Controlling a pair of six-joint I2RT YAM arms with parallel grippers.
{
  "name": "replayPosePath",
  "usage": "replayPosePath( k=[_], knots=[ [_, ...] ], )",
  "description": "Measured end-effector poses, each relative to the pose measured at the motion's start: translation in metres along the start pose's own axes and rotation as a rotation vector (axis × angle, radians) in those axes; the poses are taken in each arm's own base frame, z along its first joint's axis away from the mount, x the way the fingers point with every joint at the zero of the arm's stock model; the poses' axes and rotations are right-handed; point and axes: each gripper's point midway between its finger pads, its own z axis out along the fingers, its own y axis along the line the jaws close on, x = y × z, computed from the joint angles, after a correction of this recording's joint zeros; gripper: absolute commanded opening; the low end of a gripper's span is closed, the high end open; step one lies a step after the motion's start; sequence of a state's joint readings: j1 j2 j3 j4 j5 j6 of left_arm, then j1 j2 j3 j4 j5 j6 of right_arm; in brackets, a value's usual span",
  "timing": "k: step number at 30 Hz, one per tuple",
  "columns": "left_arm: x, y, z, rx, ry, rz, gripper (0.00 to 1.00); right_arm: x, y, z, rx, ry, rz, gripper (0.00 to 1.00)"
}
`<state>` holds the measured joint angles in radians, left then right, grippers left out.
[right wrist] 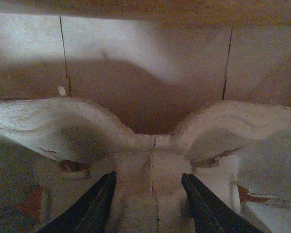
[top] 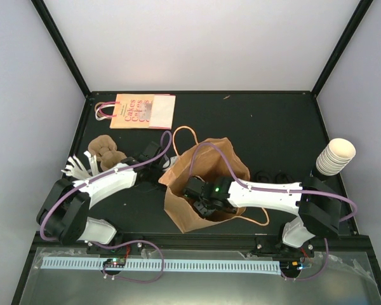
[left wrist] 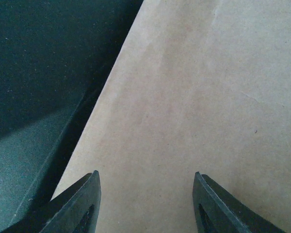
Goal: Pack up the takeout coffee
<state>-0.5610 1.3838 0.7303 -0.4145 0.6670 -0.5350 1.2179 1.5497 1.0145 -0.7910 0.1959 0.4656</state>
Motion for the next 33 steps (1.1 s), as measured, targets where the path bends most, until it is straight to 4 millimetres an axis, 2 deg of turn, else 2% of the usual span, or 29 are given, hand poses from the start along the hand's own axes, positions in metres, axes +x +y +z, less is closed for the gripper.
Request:
replayPosePath(
  k=[3, 5, 8, 13, 20, 33],
  knots=[
    [0.001, 0.001, 0.0, -0.003, 0.004, -0.001, 0.55, 0.001, 0.0, -0.001, 0.0, 0.01, -0.009, 0.43],
    [0.002, 0.001, 0.0, -0.004, 0.008, 0.001, 0.55, 0.002, 0.0, -0.001, 0.0, 0.016, -0.013, 0.5],
    [0.004, 0.002, 0.0, -0.008, 0.014, 0.002, 0.55, 0.004, -0.001, -0.002, -0.001, 0.028, -0.018, 0.8],
    [0.005, 0.003, 0.0, -0.019, 0.019, 0.004, 0.55, 0.002, 0.0, -0.007, -0.004, 0.033, -0.025, 0.99],
    [0.002, -0.001, -0.006, -0.033, 0.008, 0.018, 0.55, -0.007, 0.002, -0.018, -0.012, 0.015, -0.03, 1.0],
    [-0.014, -0.017, -0.035, -0.092, -0.069, 0.089, 0.61, -0.019, -0.003, -0.046, -0.01, -0.034, -0.028, 1.0]
  ],
)
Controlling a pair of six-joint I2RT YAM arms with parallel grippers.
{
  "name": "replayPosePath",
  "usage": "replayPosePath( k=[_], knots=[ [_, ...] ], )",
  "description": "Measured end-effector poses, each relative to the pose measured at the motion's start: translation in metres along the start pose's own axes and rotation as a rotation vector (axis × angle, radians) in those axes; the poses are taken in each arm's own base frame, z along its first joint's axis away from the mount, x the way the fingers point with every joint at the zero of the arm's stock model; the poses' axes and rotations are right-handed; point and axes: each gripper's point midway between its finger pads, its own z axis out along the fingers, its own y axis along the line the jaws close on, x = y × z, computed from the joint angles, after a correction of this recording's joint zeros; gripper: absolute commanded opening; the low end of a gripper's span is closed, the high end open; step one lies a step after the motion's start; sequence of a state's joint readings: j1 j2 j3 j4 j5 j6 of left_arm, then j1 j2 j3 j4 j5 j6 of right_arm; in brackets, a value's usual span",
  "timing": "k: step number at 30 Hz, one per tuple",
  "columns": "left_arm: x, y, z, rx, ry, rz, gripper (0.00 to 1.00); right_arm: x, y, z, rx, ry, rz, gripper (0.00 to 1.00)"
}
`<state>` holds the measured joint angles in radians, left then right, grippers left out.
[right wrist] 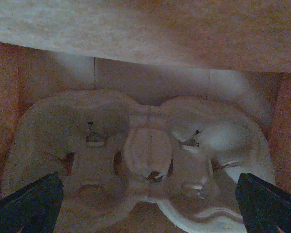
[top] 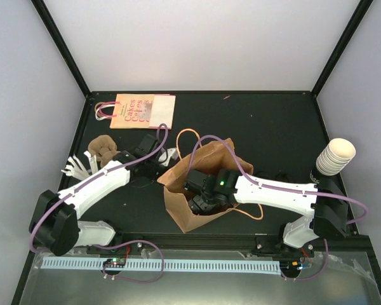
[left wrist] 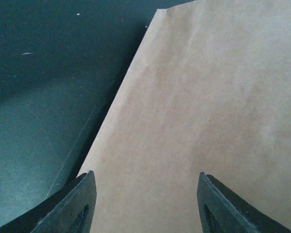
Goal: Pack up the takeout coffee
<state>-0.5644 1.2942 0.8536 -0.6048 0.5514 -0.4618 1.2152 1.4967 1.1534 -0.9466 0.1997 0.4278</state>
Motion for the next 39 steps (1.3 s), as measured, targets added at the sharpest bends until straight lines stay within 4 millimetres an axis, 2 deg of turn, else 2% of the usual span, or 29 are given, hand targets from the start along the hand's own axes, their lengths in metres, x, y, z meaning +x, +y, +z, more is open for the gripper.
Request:
replayPosePath(
  k=[9, 17, 21, 27, 32, 36, 39],
  knots=[
    [-0.01, -0.012, -0.035, -0.051, -0.09, 0.055, 0.68, 0.003, -0.001, -0.001, 0.004, 0.009, -0.003, 1.0],
    [-0.027, -0.044, -0.088, -0.058, -0.231, 0.161, 0.89, 0.004, -0.002, -0.002, 0.004, 0.011, -0.005, 1.0],
    [-0.029, -0.062, -0.115, -0.029, -0.315, 0.229, 0.99, 0.003, -0.002, -0.002, 0.004, 0.009, -0.005, 1.0],
    [-0.025, -0.085, -0.146, 0.034, -0.42, 0.302, 0.98, 0.001, -0.001, -0.003, -0.002, -0.003, -0.011, 1.0],
    [-0.028, -0.119, -0.165, 0.133, -0.437, 0.375, 0.91, 0.0, -0.001, -0.004, -0.006, -0.013, -0.019, 1.0],
    [-0.03, -0.14, -0.172, 0.177, -0.424, 0.445, 0.85, 0.0, -0.001, -0.004, -0.007, -0.015, -0.022, 1.0],
    [-0.032, -0.149, -0.172, 0.178, -0.405, 0.482, 0.78, 0.001, -0.001, -0.003, -0.006, -0.013, -0.023, 1.0]
  ],
)
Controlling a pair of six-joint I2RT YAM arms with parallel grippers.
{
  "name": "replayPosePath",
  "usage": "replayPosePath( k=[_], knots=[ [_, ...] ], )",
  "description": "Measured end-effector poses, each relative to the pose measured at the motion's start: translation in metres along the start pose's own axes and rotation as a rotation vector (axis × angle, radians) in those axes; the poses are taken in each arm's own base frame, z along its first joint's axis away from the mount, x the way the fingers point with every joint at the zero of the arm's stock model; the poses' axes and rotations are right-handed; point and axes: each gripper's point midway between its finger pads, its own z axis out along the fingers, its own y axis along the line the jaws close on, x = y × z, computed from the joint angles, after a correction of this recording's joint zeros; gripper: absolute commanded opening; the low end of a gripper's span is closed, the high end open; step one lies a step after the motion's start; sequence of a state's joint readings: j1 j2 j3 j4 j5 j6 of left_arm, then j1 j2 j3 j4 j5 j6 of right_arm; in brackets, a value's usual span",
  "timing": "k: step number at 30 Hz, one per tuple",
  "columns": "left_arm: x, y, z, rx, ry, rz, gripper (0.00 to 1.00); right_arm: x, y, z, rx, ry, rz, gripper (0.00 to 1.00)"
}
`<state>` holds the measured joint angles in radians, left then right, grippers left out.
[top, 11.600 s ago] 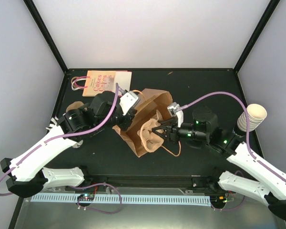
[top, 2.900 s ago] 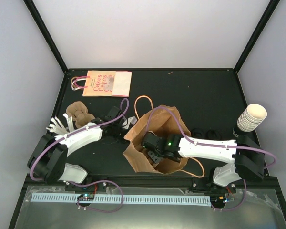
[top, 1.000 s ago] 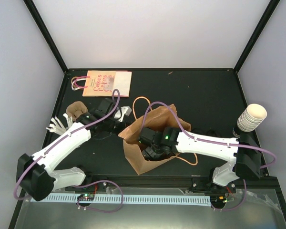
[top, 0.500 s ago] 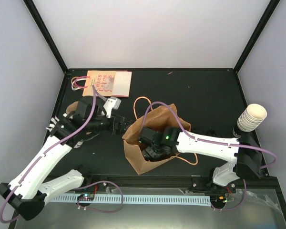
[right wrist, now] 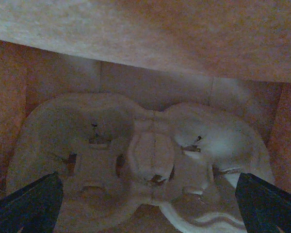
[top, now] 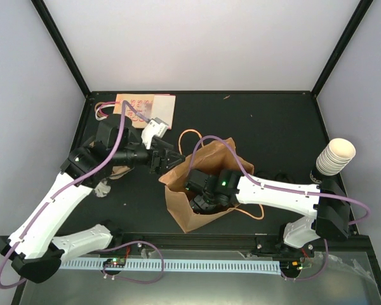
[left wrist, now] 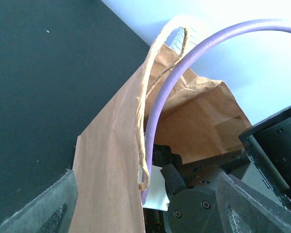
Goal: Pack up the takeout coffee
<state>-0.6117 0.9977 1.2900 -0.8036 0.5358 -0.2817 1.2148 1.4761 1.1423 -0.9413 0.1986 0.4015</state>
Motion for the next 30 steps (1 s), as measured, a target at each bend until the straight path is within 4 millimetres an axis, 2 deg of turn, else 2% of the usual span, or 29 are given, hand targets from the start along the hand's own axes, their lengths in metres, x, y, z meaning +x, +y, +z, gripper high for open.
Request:
replayPosePath(
  k=[5, 11, 17, 22, 25, 30],
  knots=[
    [-0.002, -0.004, 0.008, -0.025, 0.059, 0.046, 0.67, 0.0, 0.0, 0.0, 0.0, 0.0, -0.003, 1.0],
    [0.0, -0.01, 0.024, -0.076, 0.15, 0.117, 0.38, 0.0, 0.0, 0.0, 0.0, 0.0, -0.003, 1.0],
    [0.015, 0.001, 0.028, -0.134, 0.226, 0.127, 0.35, 0.0, 0.0, 0.0, 0.0, -0.001, -0.003, 1.0],
    [0.027, 0.002, 0.028, -0.144, 0.288, 0.134, 0.33, 0.0, 0.0, 0.0, 0.0, -0.001, -0.003, 1.0],
    [0.034, 0.005, 0.03, -0.161, 0.324, 0.133, 0.27, 0.0, 0.0, 0.0, 0.0, -0.001, -0.003, 1.0],
    [0.043, 0.01, 0.029, -0.185, 0.363, 0.136, 0.09, -0.001, 0.0, -0.002, -0.002, -0.009, -0.001, 1.0]
  ],
)
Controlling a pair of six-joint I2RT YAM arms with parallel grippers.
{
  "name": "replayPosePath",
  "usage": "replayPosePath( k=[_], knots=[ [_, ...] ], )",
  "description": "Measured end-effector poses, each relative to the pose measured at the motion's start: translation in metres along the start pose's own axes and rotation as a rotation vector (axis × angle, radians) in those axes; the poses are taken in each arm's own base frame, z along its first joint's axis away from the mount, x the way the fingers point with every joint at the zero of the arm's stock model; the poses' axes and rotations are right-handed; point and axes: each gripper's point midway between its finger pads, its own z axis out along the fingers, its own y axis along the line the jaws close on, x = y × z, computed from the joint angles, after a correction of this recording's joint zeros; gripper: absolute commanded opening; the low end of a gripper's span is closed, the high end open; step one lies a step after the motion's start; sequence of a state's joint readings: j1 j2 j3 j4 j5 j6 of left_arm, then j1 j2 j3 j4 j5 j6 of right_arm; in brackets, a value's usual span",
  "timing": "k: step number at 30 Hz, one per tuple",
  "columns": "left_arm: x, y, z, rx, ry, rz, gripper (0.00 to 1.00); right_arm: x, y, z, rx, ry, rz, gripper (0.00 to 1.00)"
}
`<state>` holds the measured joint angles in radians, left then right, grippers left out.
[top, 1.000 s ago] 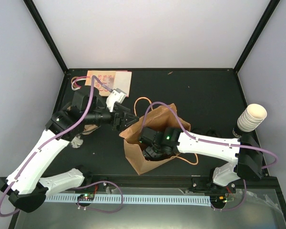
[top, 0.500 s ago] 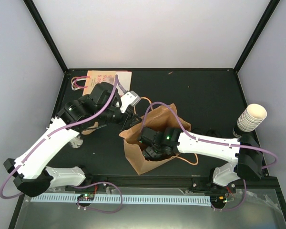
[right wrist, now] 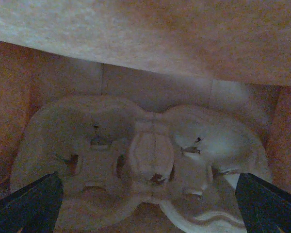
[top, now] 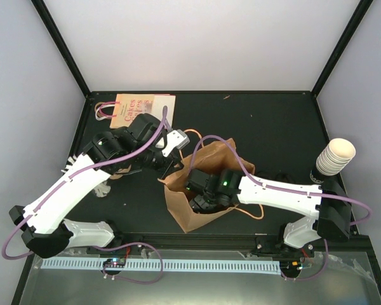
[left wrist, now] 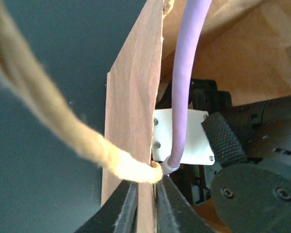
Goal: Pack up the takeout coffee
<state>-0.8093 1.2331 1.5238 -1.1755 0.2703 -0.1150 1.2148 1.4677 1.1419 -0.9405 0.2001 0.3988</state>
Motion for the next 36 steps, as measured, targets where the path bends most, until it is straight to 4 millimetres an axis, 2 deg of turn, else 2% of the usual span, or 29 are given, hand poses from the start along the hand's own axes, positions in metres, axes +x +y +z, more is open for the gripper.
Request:
replayPosePath(
  k=[10, 15, 24, 31, 36],
  knots=[
    [0.001, 0.004, -0.007, -0.039, 0.009, 0.012, 0.02, -0.008, -0.013, -0.02, 0.035, -0.079, 0.022, 1.0],
    [0.0, 0.005, -0.011, -0.052, 0.006, 0.013, 0.02, -0.02, -0.022, -0.044, 0.054, -0.166, 0.046, 1.0],
    [-0.004, 0.011, -0.013, -0.093, 0.007, 0.019, 0.02, -0.043, -0.028, -0.086, 0.034, -0.3, 0.073, 1.0],
    [-0.004, 0.016, -0.01, -0.117, 0.017, 0.017, 0.01, -0.048, -0.036, -0.114, 0.026, -0.388, 0.102, 1.0],
    [-0.004, 0.019, -0.01, -0.137, 0.015, 0.017, 0.02, -0.05, -0.045, -0.145, 0.001, -0.494, 0.138, 1.0]
  ],
)
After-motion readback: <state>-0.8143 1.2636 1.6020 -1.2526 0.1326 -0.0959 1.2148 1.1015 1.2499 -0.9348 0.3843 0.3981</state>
